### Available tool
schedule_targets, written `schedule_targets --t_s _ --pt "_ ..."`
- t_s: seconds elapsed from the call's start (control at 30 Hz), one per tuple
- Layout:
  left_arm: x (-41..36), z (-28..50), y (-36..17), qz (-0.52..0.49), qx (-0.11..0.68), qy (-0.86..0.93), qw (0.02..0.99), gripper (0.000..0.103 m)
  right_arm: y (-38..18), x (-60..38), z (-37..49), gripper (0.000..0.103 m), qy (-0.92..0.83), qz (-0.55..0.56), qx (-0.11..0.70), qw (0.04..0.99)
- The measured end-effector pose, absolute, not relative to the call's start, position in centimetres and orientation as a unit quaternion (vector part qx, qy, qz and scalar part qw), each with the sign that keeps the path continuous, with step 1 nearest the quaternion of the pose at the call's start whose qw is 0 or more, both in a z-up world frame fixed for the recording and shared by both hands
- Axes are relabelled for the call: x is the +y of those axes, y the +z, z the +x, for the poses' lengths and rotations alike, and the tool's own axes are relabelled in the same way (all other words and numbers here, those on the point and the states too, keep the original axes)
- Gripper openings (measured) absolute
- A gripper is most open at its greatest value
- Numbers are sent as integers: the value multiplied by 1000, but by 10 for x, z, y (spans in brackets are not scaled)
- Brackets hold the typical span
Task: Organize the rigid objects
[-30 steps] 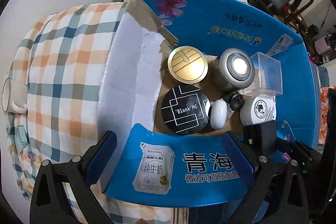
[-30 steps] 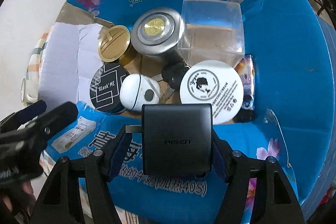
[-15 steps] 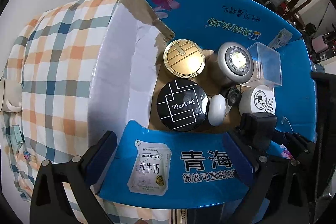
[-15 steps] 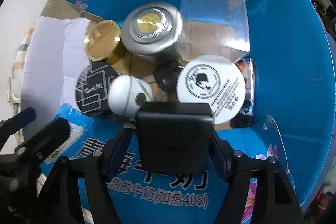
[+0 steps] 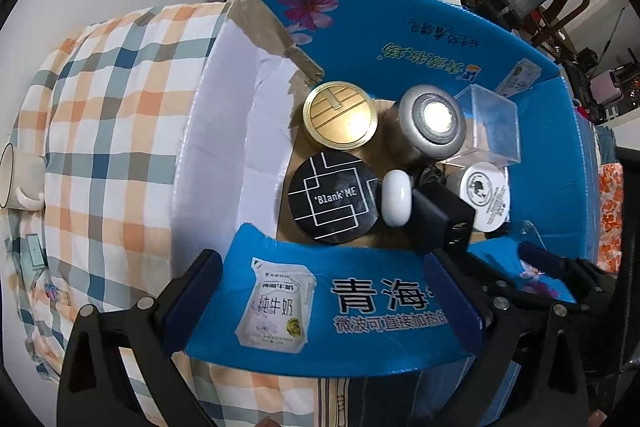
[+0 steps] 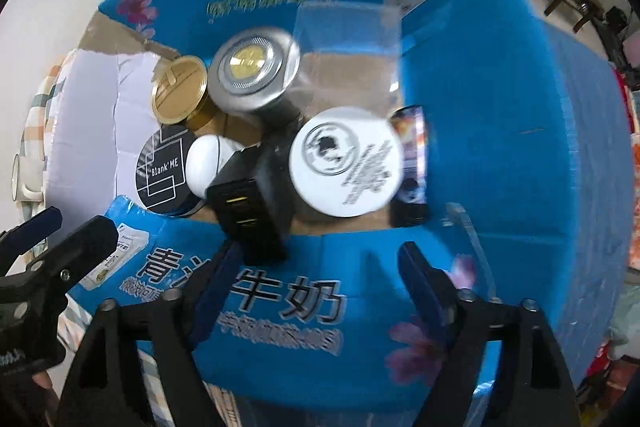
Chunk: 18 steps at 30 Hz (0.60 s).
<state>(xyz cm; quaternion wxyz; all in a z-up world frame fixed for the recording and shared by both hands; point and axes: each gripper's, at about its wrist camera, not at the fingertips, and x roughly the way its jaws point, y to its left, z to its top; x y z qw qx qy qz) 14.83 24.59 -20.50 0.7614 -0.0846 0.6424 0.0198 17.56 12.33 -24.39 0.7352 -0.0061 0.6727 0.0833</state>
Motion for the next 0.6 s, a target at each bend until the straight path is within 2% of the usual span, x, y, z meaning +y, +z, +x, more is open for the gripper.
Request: schedule_targets --t_s 0.33,0.6 --pt "227 131 -160 -78 619 21 781 103 -185 85 153 89 79 -13 647 758" --pt "206 98 -79 -59 569 23 820 103 -85 51 110 89 90 7 598 797"
